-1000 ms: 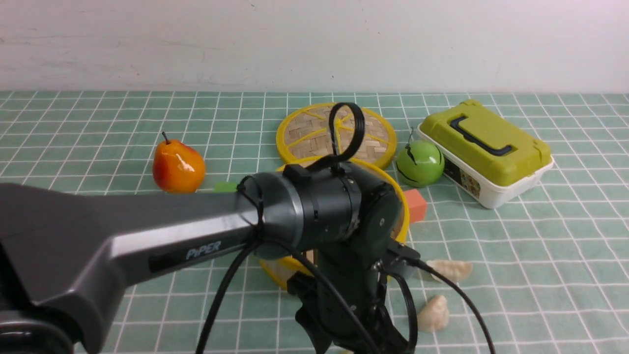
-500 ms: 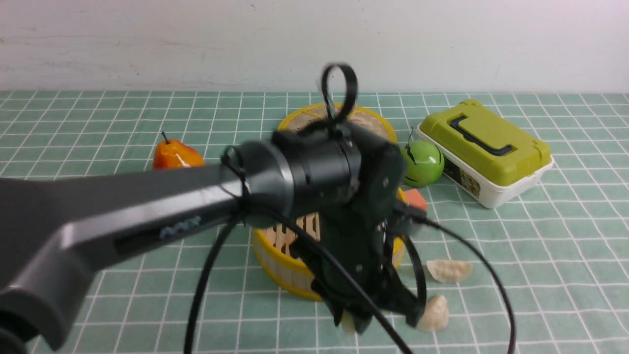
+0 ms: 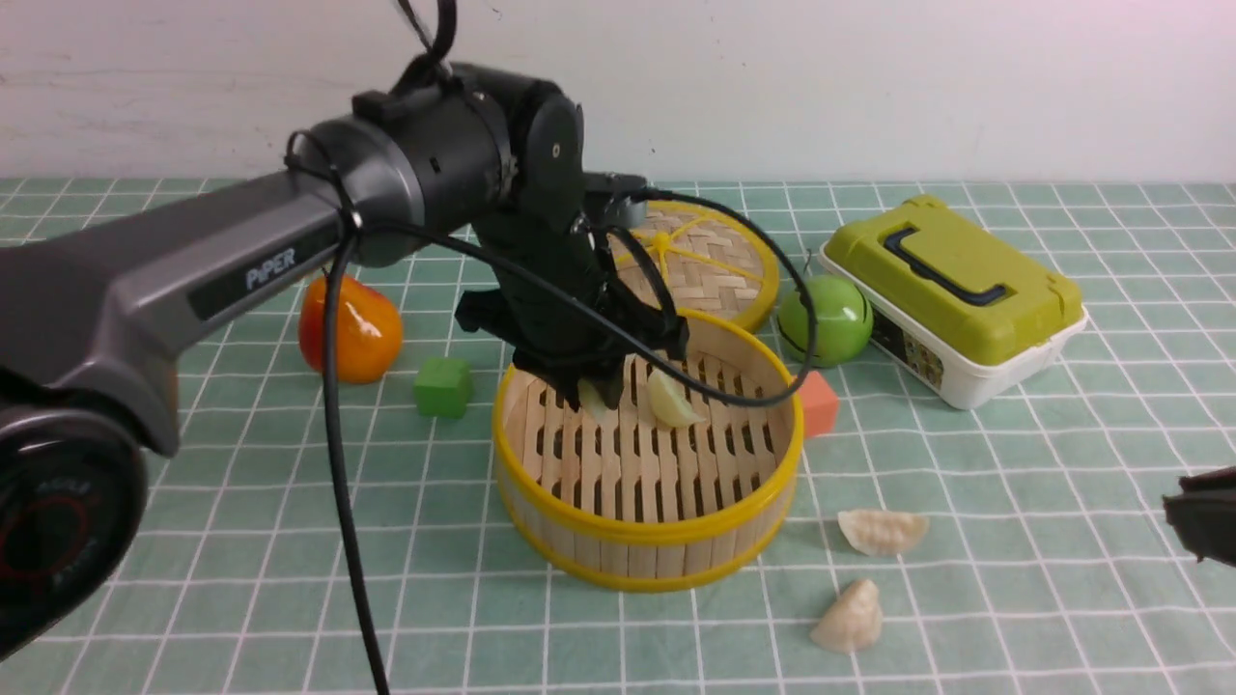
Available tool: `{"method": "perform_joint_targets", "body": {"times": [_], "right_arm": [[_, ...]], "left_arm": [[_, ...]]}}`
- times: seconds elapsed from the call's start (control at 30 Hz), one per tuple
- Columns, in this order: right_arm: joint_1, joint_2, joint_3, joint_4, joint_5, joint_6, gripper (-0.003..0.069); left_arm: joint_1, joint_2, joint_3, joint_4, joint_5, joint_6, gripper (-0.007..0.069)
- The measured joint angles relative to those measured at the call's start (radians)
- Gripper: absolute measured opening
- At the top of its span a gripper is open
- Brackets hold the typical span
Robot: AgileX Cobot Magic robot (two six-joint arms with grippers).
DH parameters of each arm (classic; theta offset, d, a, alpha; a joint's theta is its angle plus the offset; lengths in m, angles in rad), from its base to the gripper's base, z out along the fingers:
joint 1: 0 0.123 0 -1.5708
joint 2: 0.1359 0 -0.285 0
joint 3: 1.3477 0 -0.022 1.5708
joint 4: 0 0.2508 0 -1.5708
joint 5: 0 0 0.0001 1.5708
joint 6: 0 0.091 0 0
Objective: Put the dumplings into the steamer on the table with the blue tablecloth.
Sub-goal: 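Place the dumpling into the bamboo steamer basket with the left gripper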
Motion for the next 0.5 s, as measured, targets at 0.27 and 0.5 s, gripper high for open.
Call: {"method": "perform_joint_targets", "body": {"times": [0.27, 0.5], "right_arm": [[0.0, 0.109, 0.0, 0.011, 0.006, 0.0, 0.0083], [0.0, 0.242, -0.08, 0.005, 0.058, 0.0, 0.0084]], "left_arm": [[0.027, 0.076, 0.0, 0.021, -0.064, -0.052, 0.0233], [0.027, 0.037, -0.011, 0.05, -0.001, -0.055, 0.0421]]}}
